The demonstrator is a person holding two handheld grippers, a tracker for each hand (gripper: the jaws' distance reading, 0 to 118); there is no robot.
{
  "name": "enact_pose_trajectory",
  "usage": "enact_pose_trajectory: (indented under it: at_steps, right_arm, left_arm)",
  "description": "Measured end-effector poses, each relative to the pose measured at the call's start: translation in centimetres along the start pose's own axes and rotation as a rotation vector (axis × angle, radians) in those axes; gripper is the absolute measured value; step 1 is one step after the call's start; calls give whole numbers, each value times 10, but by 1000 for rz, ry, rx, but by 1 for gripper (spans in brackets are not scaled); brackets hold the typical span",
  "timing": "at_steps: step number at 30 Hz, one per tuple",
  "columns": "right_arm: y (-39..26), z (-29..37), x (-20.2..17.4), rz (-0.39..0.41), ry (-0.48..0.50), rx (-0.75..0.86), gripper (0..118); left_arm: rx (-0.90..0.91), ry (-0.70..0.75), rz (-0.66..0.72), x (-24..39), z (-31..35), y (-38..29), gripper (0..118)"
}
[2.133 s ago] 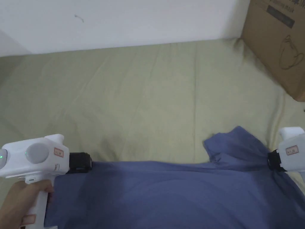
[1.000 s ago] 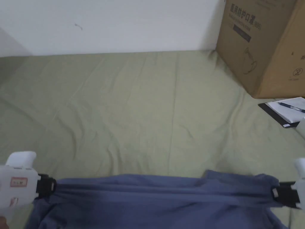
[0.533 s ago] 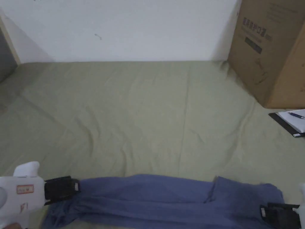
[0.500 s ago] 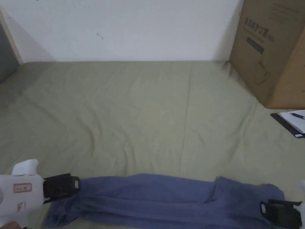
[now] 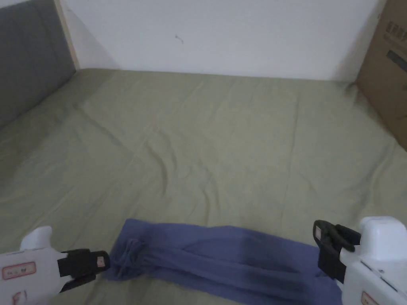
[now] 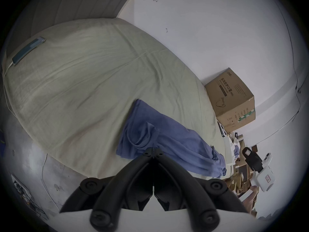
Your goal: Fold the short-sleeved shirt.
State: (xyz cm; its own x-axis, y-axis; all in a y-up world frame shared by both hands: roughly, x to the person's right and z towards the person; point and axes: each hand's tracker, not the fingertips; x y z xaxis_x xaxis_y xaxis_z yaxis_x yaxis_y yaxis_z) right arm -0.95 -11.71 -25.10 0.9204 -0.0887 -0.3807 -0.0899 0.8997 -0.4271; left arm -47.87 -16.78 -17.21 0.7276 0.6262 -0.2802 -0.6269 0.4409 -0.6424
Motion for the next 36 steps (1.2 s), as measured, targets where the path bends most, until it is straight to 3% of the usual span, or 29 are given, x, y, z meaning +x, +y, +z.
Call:
enact_pose_trajectory:
  at_steps: [2,3,4,5,6,7,8,14,21,25,26,27,28,29,31,36]
  right_arm:
    - [1,-7,-11,-1,14,5,0]
    - [1,-9,-15,-12,19,10,0]
    - [2,-12,-19,-19,27,10,0]
    - [2,-14,-22,-24,28,12,0]
    - [2,-17,-25,-27,30,11,0]
    - [3,-18,-29,-28,29,8,0]
    - [2,-21,-30,-28,31,6,0]
    - [3,-32,-36,5,27,-42,0]
    - [0,-44,-35,-3,-5,-72,0]
    - [0,-48,-37,1,0,-82,0]
    - [0,-49,-37,0,2,-83,0]
    - [0,-50,-38,-3,2,-85,0]
    - [0,-49,-38,-6,7,-88,0]
    - [0,-49,-38,-8,9,-89,0]
    - [1,-48,-37,-9,16,-91,0]
    - [4,-39,-22,-19,5,-77,0]
  left_arm:
    - [-24,-63,17,-8,-4,7,0]
    - [-29,-96,38,-11,-6,12,8]
    - [-42,-127,52,-15,-10,18,30]
    - [-63,-158,62,-19,-17,23,72]
    - [-81,-185,86,-24,-26,29,99]
    - [-104,-221,101,-29,-36,35,113]
    - [-108,-227,126,-34,-43,40,116]
    - [-161,-280,257,-60,-80,56,116]
    - [-266,-349,258,-61,-117,57,116]
    - [-281,-380,286,-62,-135,61,104]
    - [-281,-378,283,-62,-138,62,99]
    - [-284,-340,285,-60,-141,64,72]
    - [-325,-223,285,-61,-148,62,21]
    - [-348,-199,261,-63,-151,58,6]
    - [-321,-315,296,-62,-143,57,6]
    - [-296,-273,246,-40,-119,68,6]
